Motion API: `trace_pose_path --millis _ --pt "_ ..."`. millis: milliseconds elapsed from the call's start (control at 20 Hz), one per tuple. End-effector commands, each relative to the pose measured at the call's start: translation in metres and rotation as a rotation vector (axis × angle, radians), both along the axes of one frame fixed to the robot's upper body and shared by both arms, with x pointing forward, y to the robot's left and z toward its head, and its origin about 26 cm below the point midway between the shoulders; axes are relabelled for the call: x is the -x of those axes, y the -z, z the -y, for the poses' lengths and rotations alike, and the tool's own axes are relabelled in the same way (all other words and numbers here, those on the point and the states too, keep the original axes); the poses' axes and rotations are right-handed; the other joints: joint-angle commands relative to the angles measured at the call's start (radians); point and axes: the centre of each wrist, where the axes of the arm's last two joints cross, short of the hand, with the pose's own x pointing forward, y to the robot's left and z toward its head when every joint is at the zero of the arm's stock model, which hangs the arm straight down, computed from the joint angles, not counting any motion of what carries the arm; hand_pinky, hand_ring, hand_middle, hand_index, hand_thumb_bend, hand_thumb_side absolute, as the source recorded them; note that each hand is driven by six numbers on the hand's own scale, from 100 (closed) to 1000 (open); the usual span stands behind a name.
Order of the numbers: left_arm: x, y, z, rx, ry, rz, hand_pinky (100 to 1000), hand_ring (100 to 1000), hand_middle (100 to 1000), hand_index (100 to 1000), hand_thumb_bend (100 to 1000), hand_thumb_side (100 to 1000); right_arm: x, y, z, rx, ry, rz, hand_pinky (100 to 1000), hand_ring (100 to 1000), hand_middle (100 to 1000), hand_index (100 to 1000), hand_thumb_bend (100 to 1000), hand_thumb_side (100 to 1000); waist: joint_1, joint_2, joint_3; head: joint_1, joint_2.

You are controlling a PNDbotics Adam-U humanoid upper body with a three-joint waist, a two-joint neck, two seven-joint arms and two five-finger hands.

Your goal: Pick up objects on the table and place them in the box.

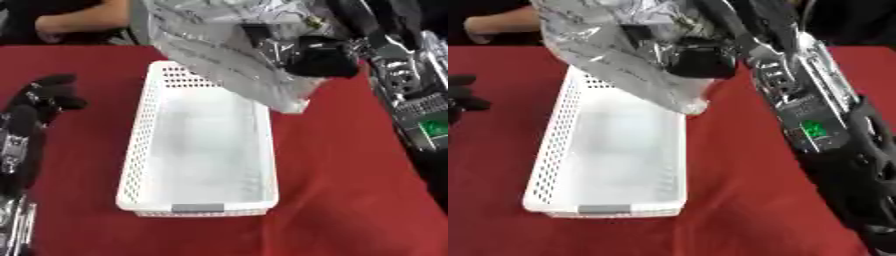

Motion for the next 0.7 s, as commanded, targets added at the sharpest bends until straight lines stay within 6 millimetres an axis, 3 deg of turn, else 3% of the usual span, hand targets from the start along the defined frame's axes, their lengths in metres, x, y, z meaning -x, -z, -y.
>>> trace_pose_path --millis 50,100,150,200,250,300,350,450,700 --pt "0.000 -0.005 0.000 -0.022 0.007 0.014 694 608 808 748 1000 960 0.001 0.000 -0.011 0.101 -0.042 0.030 100 100 140 271 100 348 0.003 -0.018 0.001 -0.015 -0.016" --pt "0.000 -0.005 0.000 -0.022 0.008 0.014 694 608 808 748 1000 961 0.000 0.004 -0.014 0.138 -0.057 0.027 100 177 232 357 100 407 0.003 -0.017 0.001 -0.016 -0.017" --pt "0.000 -0.005 0.000 -0.022 0.009 0.014 694 608 808 748 1000 962 0.000 0.009 -0.018 0.200 -0.081 0.024 100 351 387 521 100 689 0.004 -0.017 0.001 -0.017 -0.017" --pt "0.000 -0.005 0.000 -0.022 0.010 0.014 694 608 808 748 1000 963 -0.001 0.015 -0.022 0.270 -0.106 0.019 152 512 560 680 100 809 0.004 -0.016 0.001 -0.018 -0.017" --pt "0.000 -0.005 0.000 -0.022 0.010 0.014 694 608 808 748 1000 963 -0.003 0.021 -0.025 0.360 -0.126 0.010 352 618 679 767 100 864 0.004 -0.016 0.001 -0.019 -0.017" --pt "0.000 -0.005 0.000 -0.022 0.010 0.014 694 608 808 748 1000 963 -0.005 0.024 -0.026 0.418 -0.137 0.003 399 645 708 787 100 872 0.005 -0.016 0.001 -0.019 -0.017" --pt "0.000 -0.005 0.000 -0.022 0.011 0.014 694 608 808 748 1000 963 -0.007 0.029 -0.027 0.487 -0.146 -0.013 714 804 865 902 100 903 0.005 -0.015 0.001 -0.020 -0.017" --pt "0.000 -0.005 0.000 -0.022 0.010 0.014 694 608 809 749 1000 965 -0.010 0.035 -0.027 0.572 -0.153 -0.044 828 860 922 939 100 922 0.005 -0.015 -0.001 -0.019 -0.017" --pt "0.000 -0.004 0.000 -0.022 0.009 0.012 695 609 809 749 1000 966 -0.011 0.036 -0.021 0.607 -0.157 -0.089 843 868 925 942 100 932 0.005 -0.017 -0.005 -0.015 -0.018"
